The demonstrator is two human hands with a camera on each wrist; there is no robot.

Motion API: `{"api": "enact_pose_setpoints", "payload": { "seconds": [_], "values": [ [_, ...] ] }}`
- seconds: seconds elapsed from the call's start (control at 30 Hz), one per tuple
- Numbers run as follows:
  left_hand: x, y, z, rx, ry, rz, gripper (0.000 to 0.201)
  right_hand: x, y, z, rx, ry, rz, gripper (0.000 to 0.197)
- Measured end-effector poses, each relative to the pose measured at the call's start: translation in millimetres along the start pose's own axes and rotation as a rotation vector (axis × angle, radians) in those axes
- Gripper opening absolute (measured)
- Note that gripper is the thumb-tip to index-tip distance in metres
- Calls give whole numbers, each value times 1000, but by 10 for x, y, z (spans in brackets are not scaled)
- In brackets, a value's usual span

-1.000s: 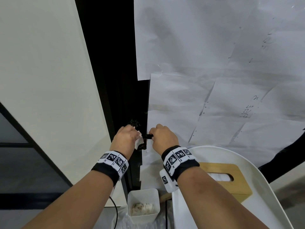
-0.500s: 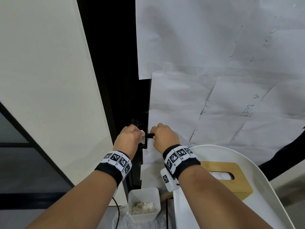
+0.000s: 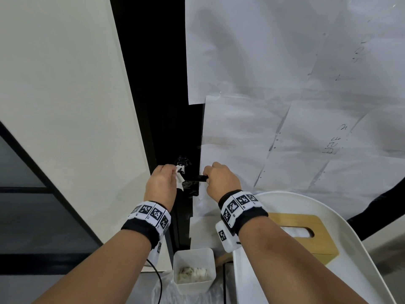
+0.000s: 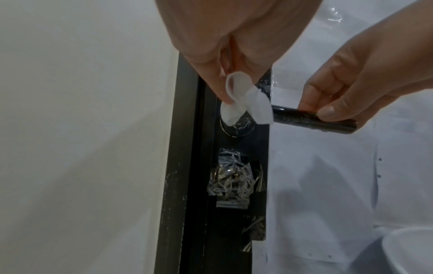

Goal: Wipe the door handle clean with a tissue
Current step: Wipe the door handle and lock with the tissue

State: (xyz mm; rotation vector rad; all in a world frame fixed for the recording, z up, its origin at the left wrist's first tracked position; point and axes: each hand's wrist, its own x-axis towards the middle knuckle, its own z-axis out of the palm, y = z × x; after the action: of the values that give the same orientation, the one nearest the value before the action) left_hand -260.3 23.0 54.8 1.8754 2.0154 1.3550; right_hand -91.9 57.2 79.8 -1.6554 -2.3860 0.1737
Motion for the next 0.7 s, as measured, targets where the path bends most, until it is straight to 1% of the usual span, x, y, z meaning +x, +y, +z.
{"api": "enact_pose_setpoints", "payload": {
  "seconds": [0.13,0.23,0.37,0.47,0.53,0.6,0.7],
  "values": [
    [38,41,10,-13,5,-70,11,-6,-5,-2,1,4,-4,25],
    [71,53,22,-39,38,-89,8,-12,-4,-4,-3,7,-4,25],
    [136,96,57,-49,26,-119,5,-12,-2,-1,-1,11,-7,24],
    [182,103,108,-14,-42,-118,12,-8,3,2,8,8,-4,23],
    [201,116,120,16,-99,-141,19,-6,6,2,13,5,-6,23],
    [218,126,119,15,-123,-167,24,-3,10,-7,9,4,-11,23],
    [243,113,120,33,-132,-169,23,-5,15,-23,10,-1,-14,23]
  ]
}}
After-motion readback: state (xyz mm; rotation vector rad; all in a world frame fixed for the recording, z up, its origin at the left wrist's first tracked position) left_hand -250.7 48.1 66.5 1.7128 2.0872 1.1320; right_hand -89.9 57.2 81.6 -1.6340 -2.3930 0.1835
